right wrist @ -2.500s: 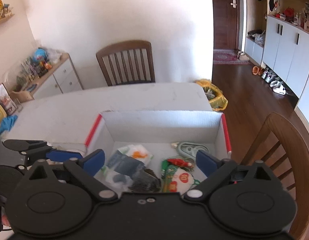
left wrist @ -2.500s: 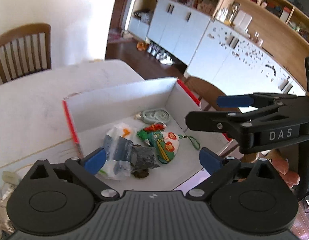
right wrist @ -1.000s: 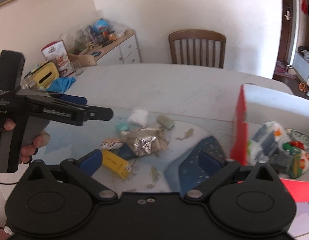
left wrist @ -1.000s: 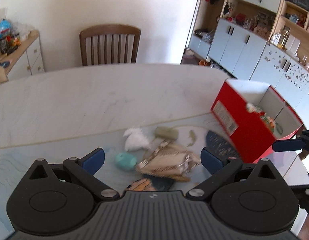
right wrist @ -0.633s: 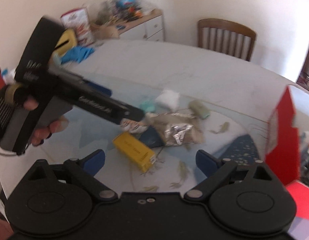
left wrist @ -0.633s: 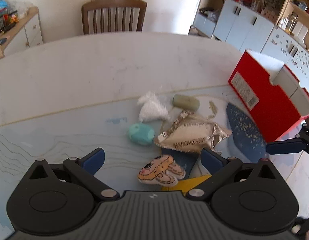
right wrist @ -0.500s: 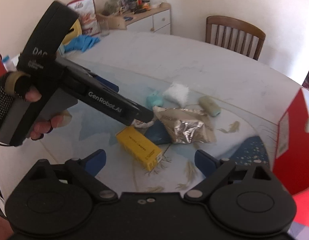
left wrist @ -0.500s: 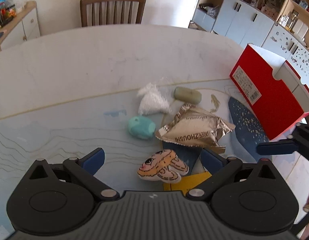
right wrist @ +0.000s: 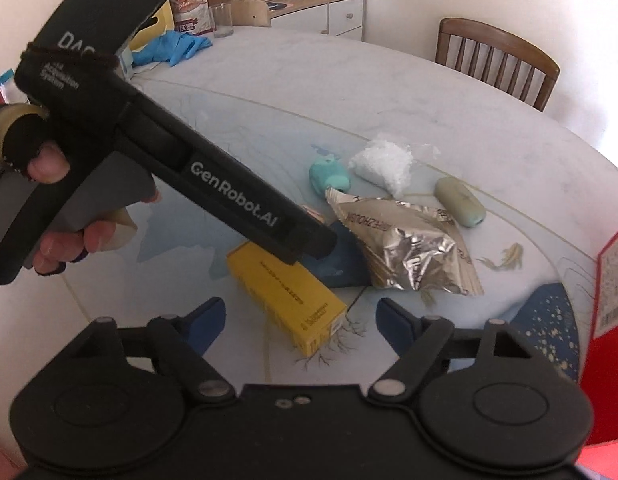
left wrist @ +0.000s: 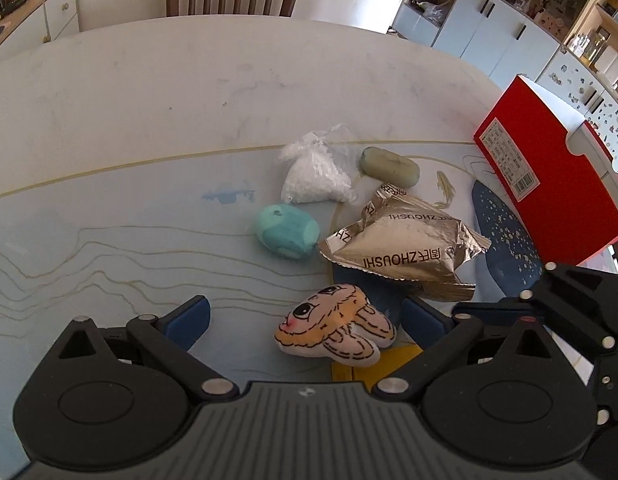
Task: Organize objects
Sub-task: 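Grasp the cartoon-face pouch with the left tool while the right tool grasps the yellow box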
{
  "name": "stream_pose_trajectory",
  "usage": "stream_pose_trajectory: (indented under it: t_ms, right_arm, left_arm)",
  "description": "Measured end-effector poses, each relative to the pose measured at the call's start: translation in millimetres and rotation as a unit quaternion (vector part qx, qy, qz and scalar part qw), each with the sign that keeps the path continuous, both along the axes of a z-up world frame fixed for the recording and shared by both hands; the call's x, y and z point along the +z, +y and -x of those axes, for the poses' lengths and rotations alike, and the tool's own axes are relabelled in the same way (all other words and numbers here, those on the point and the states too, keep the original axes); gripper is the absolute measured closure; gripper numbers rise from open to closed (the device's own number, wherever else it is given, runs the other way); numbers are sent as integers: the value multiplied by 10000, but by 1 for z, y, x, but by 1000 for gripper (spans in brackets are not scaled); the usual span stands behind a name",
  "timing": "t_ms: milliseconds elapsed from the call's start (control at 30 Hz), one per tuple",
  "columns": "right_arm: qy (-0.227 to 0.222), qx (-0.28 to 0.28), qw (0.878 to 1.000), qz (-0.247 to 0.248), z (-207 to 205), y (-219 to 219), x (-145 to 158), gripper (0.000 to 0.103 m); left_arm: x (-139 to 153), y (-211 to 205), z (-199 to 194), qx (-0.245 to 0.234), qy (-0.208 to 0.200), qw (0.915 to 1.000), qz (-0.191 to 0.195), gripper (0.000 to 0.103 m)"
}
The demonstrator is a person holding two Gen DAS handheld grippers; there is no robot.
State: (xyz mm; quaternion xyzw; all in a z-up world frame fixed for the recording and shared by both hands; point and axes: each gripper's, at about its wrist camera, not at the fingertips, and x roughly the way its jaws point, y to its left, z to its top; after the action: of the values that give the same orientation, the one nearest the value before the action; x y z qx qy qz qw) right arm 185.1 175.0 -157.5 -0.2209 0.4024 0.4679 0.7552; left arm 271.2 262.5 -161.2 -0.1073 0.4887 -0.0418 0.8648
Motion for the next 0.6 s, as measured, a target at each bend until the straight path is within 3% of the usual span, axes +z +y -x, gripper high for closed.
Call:
stream_pose_trajectory:
  t_ms: [200,367,600]
  right_arm:
    - [-60,92,9999,66,0,8,-7,30]
    - [-41,90,9999,60,-2,11,-9,37]
    - [-64,124,9999,96,-1,12,-11,50]
  left_arm:
    - [2,-2,1,-18,-128,9999,11,22]
    - [5,-5,2,-105,-132,9998,134,47]
    - [6,-8,4,-107,-140,9998,62,50]
